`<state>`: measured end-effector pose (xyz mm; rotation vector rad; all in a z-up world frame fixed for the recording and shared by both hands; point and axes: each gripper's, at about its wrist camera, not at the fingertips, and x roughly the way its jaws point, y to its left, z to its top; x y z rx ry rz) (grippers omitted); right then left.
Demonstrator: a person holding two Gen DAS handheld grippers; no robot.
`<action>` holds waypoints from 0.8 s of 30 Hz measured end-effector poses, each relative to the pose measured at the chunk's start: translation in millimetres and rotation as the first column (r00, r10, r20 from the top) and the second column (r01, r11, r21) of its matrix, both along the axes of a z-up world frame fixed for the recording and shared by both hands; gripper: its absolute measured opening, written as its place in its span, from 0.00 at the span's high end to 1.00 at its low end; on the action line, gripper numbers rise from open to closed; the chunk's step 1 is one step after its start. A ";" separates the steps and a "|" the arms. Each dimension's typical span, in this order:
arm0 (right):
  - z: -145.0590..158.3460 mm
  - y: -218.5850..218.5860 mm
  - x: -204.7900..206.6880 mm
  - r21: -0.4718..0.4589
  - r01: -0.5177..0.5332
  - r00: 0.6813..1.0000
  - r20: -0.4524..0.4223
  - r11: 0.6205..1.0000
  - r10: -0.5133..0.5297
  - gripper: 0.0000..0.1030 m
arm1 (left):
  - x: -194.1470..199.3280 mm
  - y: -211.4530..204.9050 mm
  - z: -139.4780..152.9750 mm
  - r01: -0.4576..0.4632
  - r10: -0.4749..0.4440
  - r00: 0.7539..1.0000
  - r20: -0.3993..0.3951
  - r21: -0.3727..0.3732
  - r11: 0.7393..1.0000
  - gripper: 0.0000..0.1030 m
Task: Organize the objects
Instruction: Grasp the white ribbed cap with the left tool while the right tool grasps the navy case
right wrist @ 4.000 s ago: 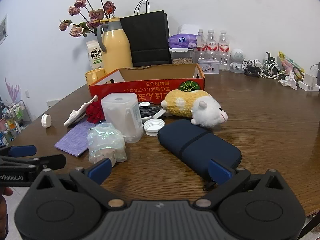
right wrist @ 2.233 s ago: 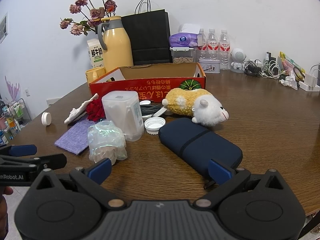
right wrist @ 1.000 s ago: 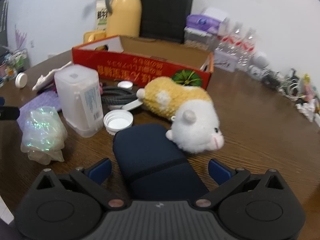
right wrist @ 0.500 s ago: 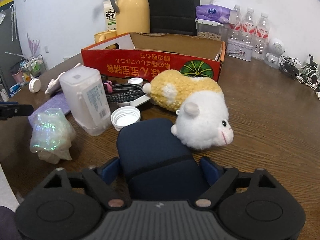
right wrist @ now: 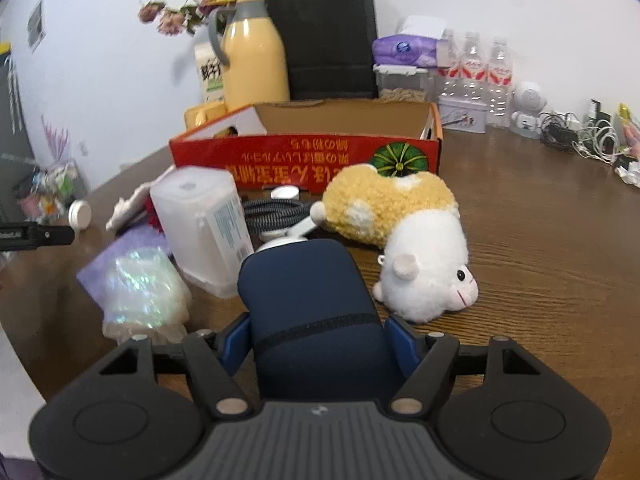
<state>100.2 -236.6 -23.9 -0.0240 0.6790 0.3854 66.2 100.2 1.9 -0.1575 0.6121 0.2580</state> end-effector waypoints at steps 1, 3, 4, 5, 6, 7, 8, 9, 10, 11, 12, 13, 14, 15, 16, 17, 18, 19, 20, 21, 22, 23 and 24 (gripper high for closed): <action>0.1 1.1 -1.0 0.005 0.011 1.000 0.006 1.000 -0.011 0.32 | 2.7 5.1 0.9 -0.017 0.017 1.000 0.003 0.003 1.000 0.00; 1.1 3.2 -2.8 0.011 0.026 1.000 0.015 1.000 -0.026 0.32 | 9.9 16.6 2.5 -0.052 0.052 0.999 0.006 0.007 0.999 0.00; 2.0 4.1 -3.2 0.015 0.031 0.999 0.019 0.999 -0.032 0.32 | 13.1 21.9 2.7 -0.066 0.066 0.998 0.008 0.012 0.998 0.00; 3.1 5.7 -3.6 0.017 0.036 0.999 0.023 0.999 -0.036 0.33 | 17.2 28.4 2.6 -0.084 0.084 0.996 0.012 0.019 0.996 0.00; 3.9 7.1 -4.2 0.018 0.042 0.999 0.029 0.999 -0.042 0.33 | 20.2 32.8 2.4 -0.098 0.098 0.995 0.013 0.028 0.995 0.00; 4.4 8.5 -4.6 0.018 0.045 0.998 0.034 0.999 -0.046 0.33 | 24.1 37.9 1.9 -0.112 0.111 0.994 0.015 0.036 0.993 0.00; 4.9 9.6 -5.1 0.017 0.047 0.998 0.039 0.999 -0.048 0.33 | 28.6 43.0 1.4 -0.125 0.125 0.992 0.017 0.042 0.991 0.00; 5.5 11.0 -5.0 0.015 0.052 0.998 0.044 0.999 -0.052 0.33 | 33.4 47.1 0.5 -0.135 0.134 0.991 0.017 0.045 0.990 0.00; 5.9 12.2 -4.8 0.011 0.055 0.997 0.047 0.998 -0.056 0.33 | 38.9 51.8 -0.6 -0.149 0.149 0.989 0.010 0.047 0.988 0.00; 6.2 13.4 -4.3 0.009 0.059 0.997 0.050 0.998 -0.059 0.33 | 43.8 54.8 -1.5 -0.157 0.157 0.988 0.004 0.045 0.987 0.03; 6.5 14.2 -3.9 0.008 0.062 0.997 0.051 0.998 -0.063 0.33 | 48.4 58.1 -2.4 -0.159 0.159 0.987 0.001 0.041 0.986 0.09; 6.5 14.6 -4.2 0.007 0.064 0.997 0.053 0.998 -0.064 0.33 | 52.6 60.1 -3.2 -0.159 0.159 0.987 -0.003 0.042 0.986 0.11; 6.5 15.1 -4.1 0.004 0.066 0.996 0.055 0.998 -0.066 0.34 | 57.2 61.6 -4.3 -0.156 0.156 0.988 -0.006 0.044 0.987 0.13; 6.7 15.7 -3.7 0.001 0.068 0.996 0.056 0.998 -0.068 0.34 | 60.3 62.3 -5.1 -0.149 0.150 0.989 -0.005 0.047 0.988 0.16; 7.0 16.1 -3.5 0.000 0.071 0.996 0.057 0.997 -0.071 0.34 | 63.4 62.9 -6.3 -0.144 0.145 0.989 -0.008 0.050 0.988 0.18; 7.2 16.2 -2.9 -0.001 0.074 0.996 0.057 0.997 -0.074 0.34 | 66.1 63.2 -7.8 -0.141 0.141 0.990 -0.014 0.050 0.989 0.24; 7.5 16.5 -3.2 -0.003 0.076 0.995 0.058 0.997 -0.076 0.34 | 67.7 63.5 -9.0 -0.133 0.134 0.991 -0.016 0.046 0.990 0.32; 7.6 16.5 -3.2 -0.003 0.080 0.995 0.060 0.997 -0.079 0.34 | 67.9 62.9 -9.7 -0.124 0.124 0.992 -0.018 0.043 0.991 0.38; 7.8 16.2 -3.1 -0.005 0.083 0.995 0.061 0.997 -0.082 0.34 | 68.8 63.0 -10.8 -0.114 0.115 0.993 -0.020 0.038 0.993 0.52; 7.9 16.3 -2.8 -0.006 0.085 0.995 0.061 0.996 -0.084 0.34 | 69.7 63.3 -11.6 -0.106 0.107 0.994 -0.024 0.032 0.994 0.68; 7.9 16.3 -3.0 -0.007 0.086 0.994 0.062 0.996 -0.086 0.34 | 69.3 63.0 -12.3 -0.099 0.099 0.995 -0.027 0.026 0.995 0.77; 8.1 16.3 -3.0 -0.007 0.087 0.994 0.063 0.996 -0.086 0.34 | 68.9 62.9 -12.8 -0.090 0.090 0.995 -0.030 0.020 0.996 0.86; 8.2 16.3 -3.3 -0.007 0.086 0.994 0.063 0.996 -0.086 0.34 | 67.6 62.5 -12.8 -0.084 0.084 0.996 -0.028 0.018 0.996 0.86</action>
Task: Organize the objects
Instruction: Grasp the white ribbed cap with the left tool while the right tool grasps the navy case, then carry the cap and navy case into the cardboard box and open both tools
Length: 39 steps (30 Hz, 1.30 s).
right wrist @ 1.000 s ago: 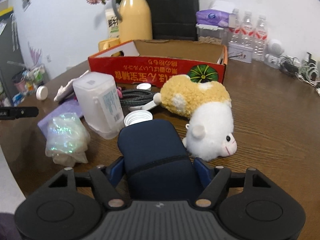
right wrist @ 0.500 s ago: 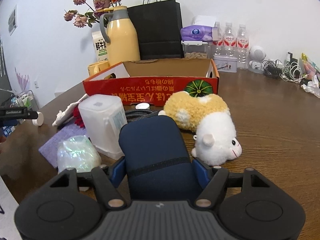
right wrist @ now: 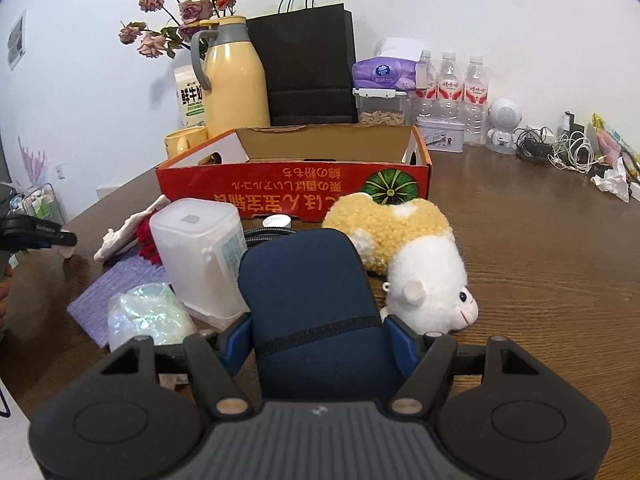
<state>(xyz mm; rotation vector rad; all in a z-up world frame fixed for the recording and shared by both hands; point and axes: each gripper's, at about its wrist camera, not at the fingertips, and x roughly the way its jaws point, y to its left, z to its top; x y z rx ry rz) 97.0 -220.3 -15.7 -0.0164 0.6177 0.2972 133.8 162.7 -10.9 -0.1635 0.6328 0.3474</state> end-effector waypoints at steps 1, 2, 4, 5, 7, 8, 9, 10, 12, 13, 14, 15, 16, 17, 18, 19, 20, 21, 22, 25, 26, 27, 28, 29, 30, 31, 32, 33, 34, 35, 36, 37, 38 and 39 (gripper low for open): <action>0.0 -0.2 -0.5 0.001 0.000 1.000 0.002 1.000 0.000 0.34 | -1.5 -1.0 0.3 0.004 -0.004 1.000 0.006 0.002 1.000 0.86; 0.3 -0.2 -0.6 0.001 -0.001 1.000 0.003 1.000 0.001 0.34 | -2.7 -2.3 1.2 0.008 -0.008 1.000 0.012 0.007 1.000 0.86; 1.2 -0.2 -1.2 0.002 -0.001 1.000 0.007 1.000 0.001 0.34 | -6.2 -5.9 4.1 0.020 -0.020 0.999 0.025 0.008 1.000 0.86; 1.9 -0.4 -1.6 0.002 -0.002 1.000 0.010 1.000 0.002 0.34 | -7.1 -7.6 6.1 0.025 -0.025 0.999 0.030 0.007 1.000 0.86; 4.0 -0.4 -2.1 0.003 -0.002 1.000 0.018 1.000 0.002 0.34 | -8.7 -12.2 10.9 0.038 -0.038 0.998 0.042 0.006 0.999 0.86; 5.4 -0.2 -2.2 0.003 -0.003 1.000 0.022 1.000 0.003 0.35 | -9.3 -15.1 13.8 0.046 -0.046 0.998 0.051 0.005 0.999 0.86; 6.9 0.1 -2.5 0.003 -0.005 1.000 0.028 1.000 0.005 0.35 | -9.6 -17.9 16.5 0.053 -0.053 0.997 0.059 0.005 0.999 0.86; 8.5 -0.1 -2.7 0.004 -0.007 0.999 0.034 1.000 0.007 0.35 | -9.6 -20.8 19.4 0.062 -0.062 0.996 0.067 0.005 0.998 0.86; 11.1 0.3 -2.2 0.003 -0.012 0.999 0.044 1.000 0.012 0.35 | -9.4 -28.0 25.2 0.083 -0.083 0.993 0.084 0.002 0.997 0.86; 12.6 0.6 -2.0 0.004 -0.013 0.999 0.048 1.000 0.013 0.35 | -8.7 -31.9 28.6 0.096 -0.095 0.991 0.092 -0.001 0.995 0.86; 14.1 1.0 -1.2 0.003 -0.017 0.999 0.052 1.000 0.017 0.36 | -7.0 -36.0 32.2 0.108 -0.107 0.989 0.100 -0.002 0.994 0.86; 15.9 1.6 -0.5 0.001 -0.020 0.998 0.056 1.000 0.020 0.36 | -6.0 -39.5 35.6 0.119 -0.118 0.987 0.108 -0.001 0.993 0.86; 18.3 2.1 0.3 0.000 -0.025 0.998 0.063 1.000 0.025 0.36 | -4.5 -43.5 39.3 0.130 -0.129 0.985 0.115 0.001 0.991 0.86; 21.0 2.4 1.0 -0.001 -0.029 0.997 0.069 1.000 0.029 0.36 | -2.7 -47.6 42.8 0.144 -0.143 0.982 0.122 0.003 0.990 0.86; 24.2 2.7 2.0 -0.001 -0.034 0.997 0.076 0.999 0.034 0.36 | -0.6 -52.2 46.7 0.157 -0.156 0.979 0.130 0.006 0.988 0.86; 27.3 2.8 3.1 -0.001 -0.038 0.996 0.083 0.999 0.038 0.36 | 1.4 -56.2 50.6 0.168 -0.168 0.976 0.137 0.010 0.986 0.86; 31.2 2.9 5.0 -0.002 -0.042 0.995 0.091 0.999 0.042 0.36 | 3.8 -60.6 55.0 0.181 -0.181 0.973 0.146 0.015 0.983 0.86; 35.3 3.1 7.5 -0.005 -0.044 0.994 0.100 0.999 0.044 0.36 | 5.0 -65.2 58.5 0.192 -0.193 0.969 0.153 0.020 0.981 0.86; 39.3 3.5 10.4 -0.009 -0.047 0.993 0.107 0.999 0.047 0.36 | 7.3 -69.3 62.3 0.204 -0.205 0.966 0.160 0.025 0.979 0.86; 52.8 4.7 24.2 -0.023 -0.051 0.991 0.120 0.998 0.054 0.36 | 18.1 -81.8 75.2 0.239 -0.241 0.955 0.175 0.033 0.970 0.86; 57.3 5.6 29.4 -0.029 -0.054 0.991 0.123 0.998 0.057 0.36 | 22.1 -85.5 79.3 0.250 -0.252 0.951 0.178 0.035 0.968 0.86; 62.3 6.6 35.6 -0.037 -0.056 0.990 0.127 0.998 0.060 0.36 | 25.9 -89.1 82.7 0.259 -0.261 0.948 0.181 0.036 0.965 0.86; 67.0 7.2 41.6 -0.046 -0.060 0.989 0.129 0.997 0.065 0.36 | 29.9 -92.8 85.8 0.267 -0.269 0.945 0.184 0.037 0.963 0.86; 71.1 7.3 47.7 -0.049 -0.063 0.989 0.129 0.997 0.068 0.36 | 34.0 -96.5 88.9 0.276 -0.279 0.942 0.186 0.038 0.960 0.86; 76.0 8.1 55.2 -0.054 -0.067 0.989 0.129 0.996 0.073 0.36 | 39.2 -100.7 92.4 0.286 -0.288 0.939 0.187 0.039 0.957 0.86; 79.6 8.5 61.3 -0.060 -0.069 0.989 0.129 0.996 0.077 0.36 | 44.7 -105.1 95.6 0.297 -0.299 0.936 0.188 0.040 0.954 0.86; 83.0 10.3 68.1 -0.069 -0.070 0.988 0.132 0.995 0.078 0.36 | 50.0 -109.5 98.0 0.306 -0.309 0.933 0.187 0.044 0.951 0.86; 87.2 12.0 76.4 -0.076 -0.071 0.988 0.133 0.995 0.081 0.36 | 55.8 -113.9 101.0 0.313 -0.316 0.930 0.185 0.047 0.949 0.86; 91.3 13.2 84.7 -0.074 -0.072 0.988 0.132 0.995 0.081 0.36 | 62.1 -118.0 103.9 0.319 -0.322 0.929 0.183 0.048 0.947 0.86; 94.6 14.2 91.4 -0.070 -0.072 0.988 0.132 0.995 0.081 0.36 | 68.7 -121.9 106.6 0.326 -0.329 0.927 0.181 0.048 0.944 0.86; 98.7 16.0 100.1 -0.067 -0.073 0.988 0.135 0.995 0.082 0.36 | 74.2 -125.4 108.4 0.332 -0.335 0.925 0.179 0.047 0.942 0.86; 101.2 18.1 106.2 -0.067 -0.072 0.987 0.139 0.995 0.081 0.36 | 80.4 -128.6 110.4 0.336 -0.339 0.924 0.176 0.046 0.941 0.86; 104.2 20.2 113.2 -0.067 -0.073 0.986 0.143 0.995 0.082 0.36 | 87.5 -131.4 112.2 0.341 -0.343 0.923 0.173 0.043 0.939 0.86; 107.5 22.7 121.3 -0.065 -0.073 0.986 0.145 0.995 0.081 0.36 | 93.3 -134.4 113.6 0.345 -0.347 0.922 0.171 0.040 0.938 0.86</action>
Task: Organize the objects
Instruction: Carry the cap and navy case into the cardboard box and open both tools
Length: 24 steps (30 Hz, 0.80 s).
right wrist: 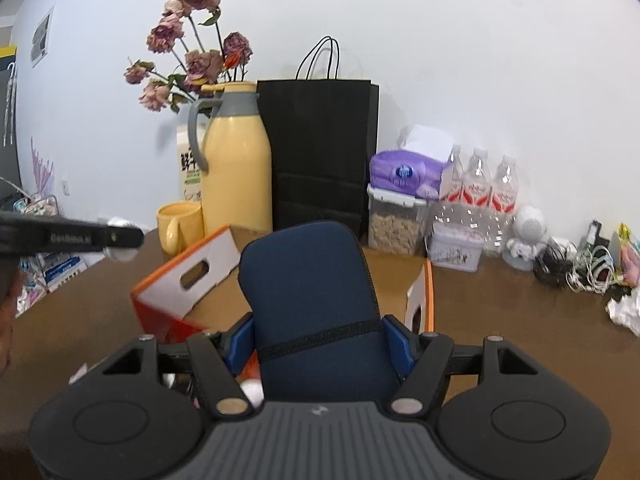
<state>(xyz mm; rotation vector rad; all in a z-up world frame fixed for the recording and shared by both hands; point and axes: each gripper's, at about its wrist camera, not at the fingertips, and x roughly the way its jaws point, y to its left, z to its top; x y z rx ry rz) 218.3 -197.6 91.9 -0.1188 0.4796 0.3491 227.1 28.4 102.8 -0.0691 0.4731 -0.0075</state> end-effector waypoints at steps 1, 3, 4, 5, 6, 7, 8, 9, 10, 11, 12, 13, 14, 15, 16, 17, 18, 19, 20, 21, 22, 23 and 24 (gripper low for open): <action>3.4 2.9 8.8 0.003 0.000 1.000 0.004 1.000 0.000 0.36 | 6.5 -2.8 1.3 0.004 -0.004 1.000 -0.003 -0.001 1.000 0.86; 8.6 7.9 23.6 0.005 0.004 1.000 0.015 1.000 -0.004 0.36 | 20.4 -8.3 4.0 0.011 -0.011 1.000 -0.010 -0.005 1.000 0.86; 10.8 10.3 32.1 0.010 0.005 1.000 0.018 1.000 -0.005 0.36 | 27.4 -10.8 4.7 0.013 -0.013 1.000 -0.015 -0.010 1.000 0.86; 12.3 12.4 40.1 0.015 0.006 1.000 0.017 1.000 -0.006 0.36 | 36.0 -13.2 5.5 0.013 -0.013 1.000 -0.023 -0.017 1.000 0.86; 13.6 15.0 47.9 0.019 0.005 1.000 0.015 1.000 -0.006 0.36 | 43.6 -14.8 5.6 0.011 -0.011 0.999 -0.032 -0.024 1.000 0.86; 14.5 17.7 55.2 0.021 0.003 1.000 0.013 1.000 -0.003 0.36 | 52.0 -15.7 5.6 0.006 -0.007 0.999 -0.040 -0.032 0.999 0.86; 14.0 19.6 63.3 0.026 0.002 1.000 0.007 1.000 -0.002 0.37 | 60.3 -15.9 4.9 -0.003 0.001 0.999 -0.049 -0.041 0.999 0.86; 13.2 22.1 72.6 0.027 0.004 1.000 -0.001 1.000 -0.004 0.36 | 67.9 -15.7 3.8 -0.014 0.011 0.998 -0.057 -0.051 0.999 0.86; 11.2 23.5 80.1 0.026 0.007 1.000 -0.009 1.000 -0.007 0.36 | 76.0 -15.6 2.1 -0.024 0.020 0.997 -0.069 -0.058 0.998 0.86; 8.3 24.8 88.7 0.027 0.014 1.000 -0.019 1.000 -0.013 0.36 | 84.7 -15.8 -0.9 -0.033 0.028 0.996 -0.082 -0.063 0.997 0.86; 4.5 26.3 99.0 0.029 0.019 0.999 -0.036 0.999 -0.018 0.36 | 92.3 -16.6 -4.4 -0.039 0.033 0.995 -0.097 -0.063 0.997 0.86; 0.5 27.3 106.8 0.029 0.024 0.998 -0.050 0.999 -0.022 0.36 | 100.0 -18.1 -8.8 -0.041 0.034 0.993 -0.112 -0.059 0.997 0.86; -4.3 28.7 115.0 0.026 0.031 0.998 -0.064 0.999 -0.030 0.36 | 108.5 -19.8 -15.0 -0.044 0.037 0.991 -0.131 -0.049 0.998 0.86; -10.2 30.1 122.6 0.020 0.037 0.996 -0.078 0.999 -0.036 0.36 | 114.8 -21.5 -20.9 -0.048 0.041 0.988 -0.148 -0.039 0.998 0.86; -16.0 31.3 129.4 0.019 0.042 0.995 -0.094 0.999 -0.040 0.36 | 121.5 -23.4 -27.8 -0.048 0.043 0.985 -0.167 -0.030 0.998 0.86; -21.3 32.4 136.4 0.020 0.043 0.993 -0.112 0.999 -0.040 0.36 | 126.6 -24.1 -33.9 -0.046 0.041 0.982 -0.182 -0.026 0.999 0.86; -27.2 33.4 142.4 0.020 0.043 0.991 -0.127 0.999 -0.040 0.37 | 131.9 -25.4 -40.6 -0.045 0.040 0.979 -0.200 -0.019 0.999 0.86; -32.9 33.9 147.0 0.015 0.044 0.989 -0.139 0.999 -0.041 0.37 | 136.3 -26.1 -46.5 -0.046 0.042 0.975 -0.216 -0.014 0.999 0.86; -38.6 34.7 151.5 0.008 0.045 0.988 -0.150 0.999 -0.043 0.37 | 140.8 -27.0 -53.4 -0.048 0.045 0.971 -0.236 -0.009 0.999 0.86; -44.7 35.1 156.4 0.002 0.045 0.985 -0.165 0.999 -0.044 0.37 | 144.2 -27.7 -58.3 -0.050 0.048 0.967 -0.252 -0.004 0.999 0.86; -49.5 34.9 159.1 -0.002 0.045 0.983 -0.176 0.999 -0.045 0.36 | 146.7 -28.5 -63.0 -0.050 0.049 0.963 -0.264 0.002 0.999 0.86; -54.8 35.5 161.9 -0.009 0.043 0.981 -0.190 0.999 -0.044 0.36 | 149.0 -29.0 -67.7 -0.048 0.049 0.960 -0.275 0.010 0.999 0.86; -60.5 36.2 165.1 -0.019 0.039 0.978 -0.206 0.999 -0.042 0.36 | 150.4 -30.1 -70.8 -0.048 0.051 0.958 -0.283 0.015 0.999 0.86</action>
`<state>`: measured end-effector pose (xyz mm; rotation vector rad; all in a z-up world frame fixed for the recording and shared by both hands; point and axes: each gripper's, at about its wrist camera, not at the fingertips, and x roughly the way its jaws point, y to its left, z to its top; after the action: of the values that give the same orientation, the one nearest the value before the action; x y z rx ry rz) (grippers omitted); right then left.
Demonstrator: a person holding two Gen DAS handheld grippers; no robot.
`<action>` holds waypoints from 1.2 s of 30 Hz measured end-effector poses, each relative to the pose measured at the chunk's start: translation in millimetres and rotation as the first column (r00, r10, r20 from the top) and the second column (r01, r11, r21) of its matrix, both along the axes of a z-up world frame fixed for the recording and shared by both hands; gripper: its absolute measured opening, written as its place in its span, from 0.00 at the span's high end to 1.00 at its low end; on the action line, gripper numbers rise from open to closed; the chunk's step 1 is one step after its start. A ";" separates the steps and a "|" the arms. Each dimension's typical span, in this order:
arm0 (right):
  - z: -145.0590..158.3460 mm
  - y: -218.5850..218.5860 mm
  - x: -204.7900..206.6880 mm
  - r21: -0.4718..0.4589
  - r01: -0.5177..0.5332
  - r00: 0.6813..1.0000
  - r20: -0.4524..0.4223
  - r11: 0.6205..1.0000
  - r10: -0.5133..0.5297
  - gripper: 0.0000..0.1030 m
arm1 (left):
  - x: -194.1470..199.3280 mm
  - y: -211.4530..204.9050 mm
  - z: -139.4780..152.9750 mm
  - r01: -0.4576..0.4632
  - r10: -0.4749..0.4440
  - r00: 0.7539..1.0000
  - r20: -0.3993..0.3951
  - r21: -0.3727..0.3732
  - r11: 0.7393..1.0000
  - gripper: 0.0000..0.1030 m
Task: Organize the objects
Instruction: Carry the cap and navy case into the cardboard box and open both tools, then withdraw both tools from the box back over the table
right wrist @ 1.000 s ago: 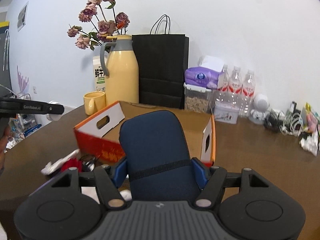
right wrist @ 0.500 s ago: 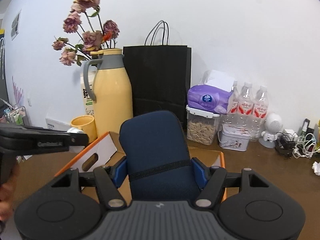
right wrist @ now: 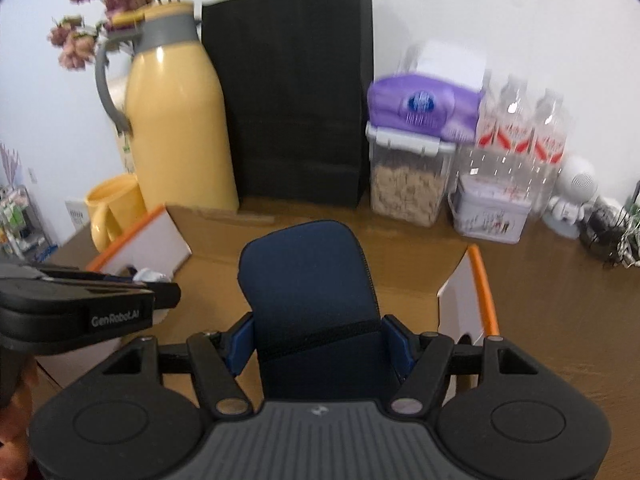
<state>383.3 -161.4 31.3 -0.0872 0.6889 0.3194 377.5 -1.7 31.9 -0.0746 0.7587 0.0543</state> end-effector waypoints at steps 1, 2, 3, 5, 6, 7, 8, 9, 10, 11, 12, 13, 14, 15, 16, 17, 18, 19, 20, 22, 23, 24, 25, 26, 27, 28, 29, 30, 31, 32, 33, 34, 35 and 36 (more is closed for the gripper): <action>-4.6 0.4 1.5 -0.008 -0.001 1.000 -0.011 1.000 0.001 0.36 | 1.7 -0.5 -3.3 0.001 -0.001 1.000 -0.012 0.003 1.000 0.86; -9.0 1.0 3.1 -0.017 -0.002 1.000 -0.022 1.000 0.001 0.36 | 2.9 -1.2 -6.3 0.005 -0.005 1.000 -0.025 0.005 1.000 0.86; -13.6 1.5 4.6 -0.022 -0.003 0.999 -0.034 1.000 0.003 0.36 | 3.2 -1.9 -8.9 0.009 -0.009 0.999 -0.036 0.008 1.000 0.86; -19.7 1.7 7.2 -0.027 -0.007 0.998 -0.055 1.000 0.005 0.36 | 3.3 -4.4 -13.2 0.019 -0.017 0.998 -0.052 0.025 1.000 0.85; -21.7 2.0 7.2 -0.029 -0.008 0.998 -0.062 1.000 0.006 0.36 | 2.9 -5.0 -14.6 0.021 -0.019 0.998 -0.054 0.032 0.999 0.84; -22.8 2.0 6.8 -0.033 -0.010 0.998 -0.066 0.999 0.008 0.35 | 2.0 -5.3 -15.3 0.023 -0.021 0.998 -0.053 0.037 0.999 0.82; -22.9 2.8 5.8 -0.037 -0.015 0.998 -0.069 0.999 0.013 0.34 | 1.2 -5.3 -15.4 0.024 -0.022 0.998 -0.051 0.042 0.999 0.75; -22.6 3.8 4.3 -0.044 -0.020 0.998 -0.066 0.999 0.017 0.34 | -0.2 -5.0 -15.1 0.022 -0.020 0.999 -0.046 0.046 0.999 0.58; -21.6 4.8 2.5 -0.053 -0.023 0.998 -0.061 0.998 0.020 0.33 | -2.5 -4.6 -14.0 0.015 -0.013 0.999 -0.038 0.054 0.998 0.47; -20.4 5.2 0.1 -0.060 -0.022 0.999 -0.050 0.998 0.019 0.27 | -4.9 -5.3 -11.8 0.008 -0.007 1.000 -0.022 0.064 0.998 0.30; -18.9 5.4 -2.2 -0.066 -0.019 0.999 -0.039 0.998 0.017 0.17 | -8.0 -5.6 -9.7 0.005 -0.005 1.000 -0.001 0.077 0.997 0.20; -17.2 5.5 -2.9 -0.069 -0.017 0.999 -0.030 0.997 0.015 0.12 | -10.7 -6.6 -7.3 0.001 -0.003 1.000 0.016 0.093 0.996 0.17; -15.7 4.8 -4.2 -0.071 -0.013 1.000 -0.021 0.997 0.012 0.06 | -13.7 -7.0 -5.0 -0.001 -0.002 0.999 0.034 0.107 0.994 0.12; -14.4 4.3 -5.8 -0.073 -0.008 1.000 -0.016 0.997 0.006 0.04 | -14.8 -7.3 -2.4 0.000 -0.005 0.999 0.046 0.110 0.994 0.02; -13.1 3.8 -7.4 -0.075 -0.001 1.000 -0.010 0.997 0.000 0.03 | -16.5 -7.3 -0.4 -0.002 -0.005 0.998 0.057 0.114 0.993 0.00; -11.5 3.1 -8.6 -0.076 0.004 1.000 -0.006 0.997 -0.005 0.01 | -18.9 -7.1 2.1 -0.010 0.001 0.997 0.072 0.119 0.993 0.00; -9.8 2.5 -10.6 -0.074 0.007 1.000 0.000 0.997 -0.007 0.00 | -20.5 -6.5 4.1 -0.013 0.003 0.997 0.078 0.120 0.993 0.00; -8.1 1.7 -12.2 -0.071 0.006 1.000 0.005 0.997 -0.006 0.00 | -22.0 -6.0 5.6 -0.015 0.006 0.997 0.082 0.119 0.993 0.00; -5.9 0.9 -14.1 -0.068 0.005 1.000 0.008 0.998 -0.005 0.00 | -23.4 -5.5 7.5 -0.018 0.008 0.996 0.086 0.117 0.993 0.00; -1.5 -0.6 -18.8 -0.062 0.008 1.000 0.019 0.998 -0.007 0.00 | -27.5 -3.9 10.9 -0.020 0.009 0.996 0.094 0.115 0.993 0.00; 0.9 -1.3 -21.2 -0.059 0.009 1.000 0.023 0.998 -0.008 0.00 | -30.2 -3.5 13.3 -0.022 0.010 0.995 0.101 0.115 0.993 0.00; 3.9 -2.1 -24.4 -0.055 0.011 1.000 0.029 0.998 -0.010 0.00 | -32.9 -3.0 15.4 -0.022 0.010 0.994 0.108 0.114 0.993 0.00; 6.3 -3.3 -27.1 -0.052 0.012 0.999 0.034 0.999 -0.010 0.00 | -35.7 -2.5 17.7 -0.022 0.009 0.993 0.114 0.112 0.993 0.00; 9.3 -4.7 -30.9 -0.047 0.013 0.999 0.042 0.999 -0.011 0.00 | -39.0 -1.9 20.5 -0.023 0.010 0.993 0.121 0.109 0.994 0.00; 12.7 -6.0 -35.0 -0.042 0.014 0.999 0.050 0.999 -0.012 0.00 | -42.3 -1.4 23.2 -0.023 0.009 0.992 0.128 0.107 0.994 0.00; 15.7 -7.2 -38.6 -0.038 0.015 0.998 0.057 0.999 -0.012 0.00 | -45.9 -1.0 26.0 -0.022 0.008 0.991 0.136 0.104 0.994 0.00; 19.5 -8.5 -43.6 -0.034 0.015 0.998 0.066 0.999 -0.013 0.00 | -50.7 -0.3 29.3 -0.021 0.007 0.990 0.144 0.101 0.995 0.00; 22.7 -9.6 -48.0 -0.033 0.016 0.997 0.074 0.999 -0.013 0.00 | -55.0 0.4 32.1 -0.022 0.007 0.989 0.151 0.100 0.995 0.00; 25.8 -10.5 -52.6 -0.032 0.016 0.996 0.083 0.999 -0.013 0.00 | -59.7 0.3 34.7 -0.022 0.006 0.987 0.159 0.100 0.995 0.00; 29.2 -11.6 -58.2 -0.031 0.015 0.995 0.094 0.999 -0.012 0.00 | -65.8 0.8 37.9 -0.022 0.005 0.986 0.169 0.099 0.995 0.00; 32.7 -12.5 -64.5 -0.033 0.013 0.994 0.108 0.999 -0.009 0.00 | -71.6 1.6 40.4 -0.020 0.003 0.984 0.177 0.096 0.995 0.00; 35.3 -13.6 -69.4 -0.036 0.011 0.993 0.118 0.999 -0.006 0.00 | -77.7 1.9 43.0 -0.016 -0.001 0.983 0.184 0.095 0.995 0.00; 38.3 -14.9 -75.4 -0.038 0.010 0.992 0.128 0.999 -0.005 0.00 | -84.2 2.4 45.3 -0.014 -0.005 0.981 0.192 0.095 0.995 0.00; 41.5 -16.5 -81.6 -0.038 0.009 0.991 0.137 0.999 -0.003 0.00 | -91.2 3.1 47.8 -0.013 -0.006 0.980 0.201 0.097 0.995 0.00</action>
<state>301.7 -177.9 72.8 -0.1425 0.5588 0.2916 286.3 1.3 79.8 0.0119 0.5530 0.0858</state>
